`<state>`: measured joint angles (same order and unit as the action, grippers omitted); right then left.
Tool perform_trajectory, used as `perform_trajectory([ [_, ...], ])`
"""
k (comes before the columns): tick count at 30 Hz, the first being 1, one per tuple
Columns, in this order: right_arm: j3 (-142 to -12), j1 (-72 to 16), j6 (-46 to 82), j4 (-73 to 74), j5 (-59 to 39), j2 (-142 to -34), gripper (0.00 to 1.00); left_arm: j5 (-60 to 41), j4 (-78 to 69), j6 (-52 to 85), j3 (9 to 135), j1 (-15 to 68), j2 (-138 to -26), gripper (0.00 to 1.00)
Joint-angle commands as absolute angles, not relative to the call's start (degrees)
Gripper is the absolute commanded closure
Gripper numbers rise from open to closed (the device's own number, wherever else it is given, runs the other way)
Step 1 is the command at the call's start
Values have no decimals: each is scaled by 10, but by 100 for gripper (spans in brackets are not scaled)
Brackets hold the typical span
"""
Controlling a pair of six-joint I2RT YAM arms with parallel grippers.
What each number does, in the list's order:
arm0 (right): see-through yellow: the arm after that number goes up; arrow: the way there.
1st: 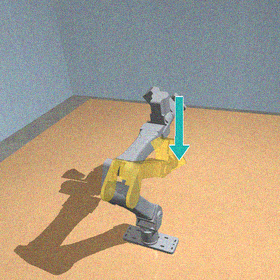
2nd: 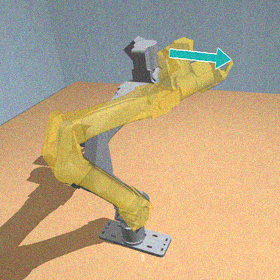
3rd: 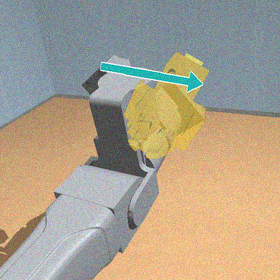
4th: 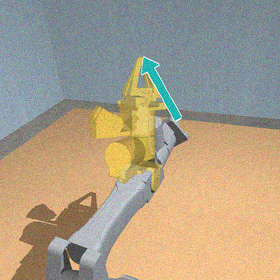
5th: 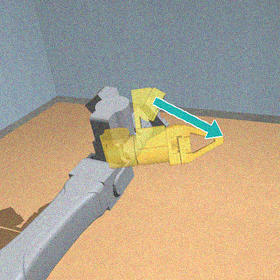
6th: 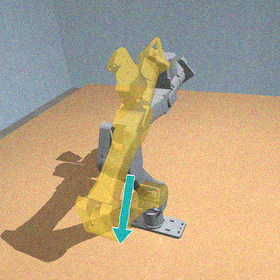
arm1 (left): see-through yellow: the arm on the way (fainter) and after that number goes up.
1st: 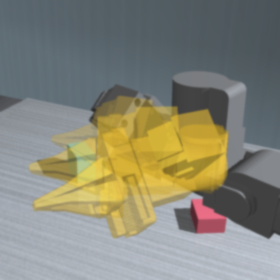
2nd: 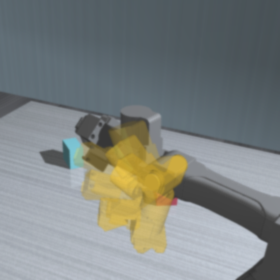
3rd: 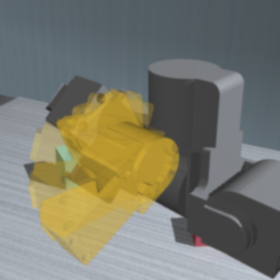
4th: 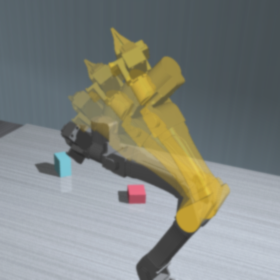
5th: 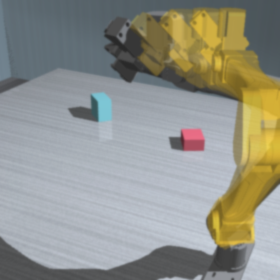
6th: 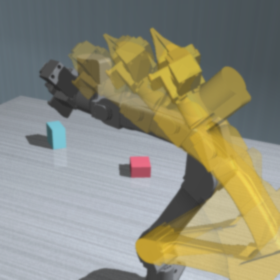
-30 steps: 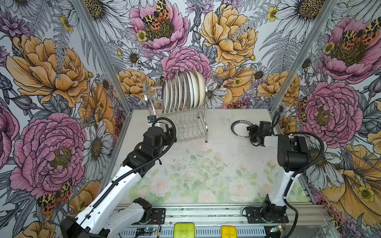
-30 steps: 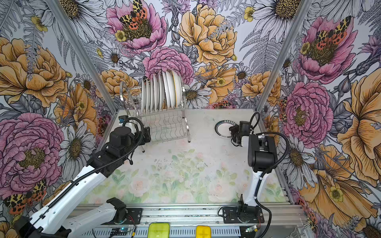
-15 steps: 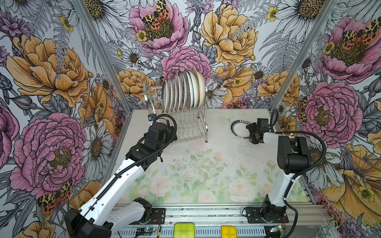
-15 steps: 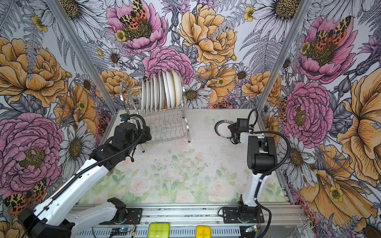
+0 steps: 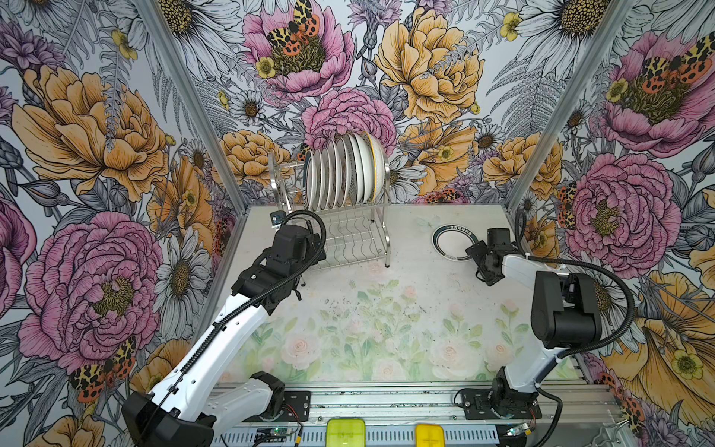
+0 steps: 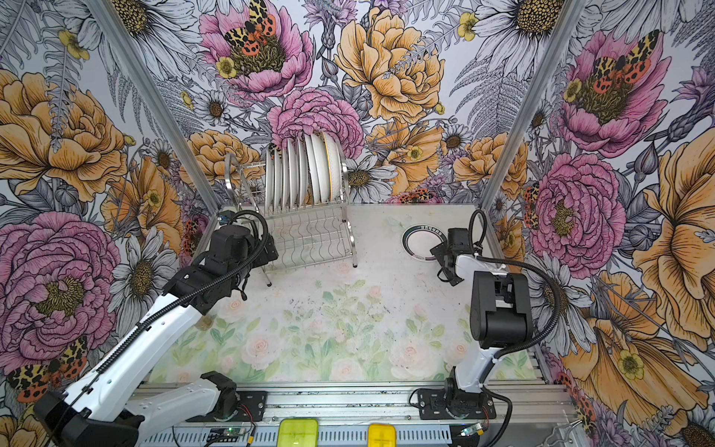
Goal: Unload the plates from the dish rack
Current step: 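Lower the plate flat onto the table and open the right gripper, then raise the right gripper from the plate while the left gripper moves up to the rack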
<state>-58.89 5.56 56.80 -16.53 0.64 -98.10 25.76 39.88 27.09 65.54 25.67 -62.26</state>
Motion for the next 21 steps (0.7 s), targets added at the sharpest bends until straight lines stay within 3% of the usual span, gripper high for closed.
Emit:
perform_trajectory([
  [1, -603, 44, 461, -210, 6, -915, 1, 225, 415, 249, 668, 253, -619, 1],
  [12, -721, 17, 228, -210, -64, -828, 1, 174, 384, 236, 645, 249, -578, 1],
  [21, -805, -9, 90, -197, 11, -851, 1, 186, 383, 234, 645, 247, -577, 1],
])
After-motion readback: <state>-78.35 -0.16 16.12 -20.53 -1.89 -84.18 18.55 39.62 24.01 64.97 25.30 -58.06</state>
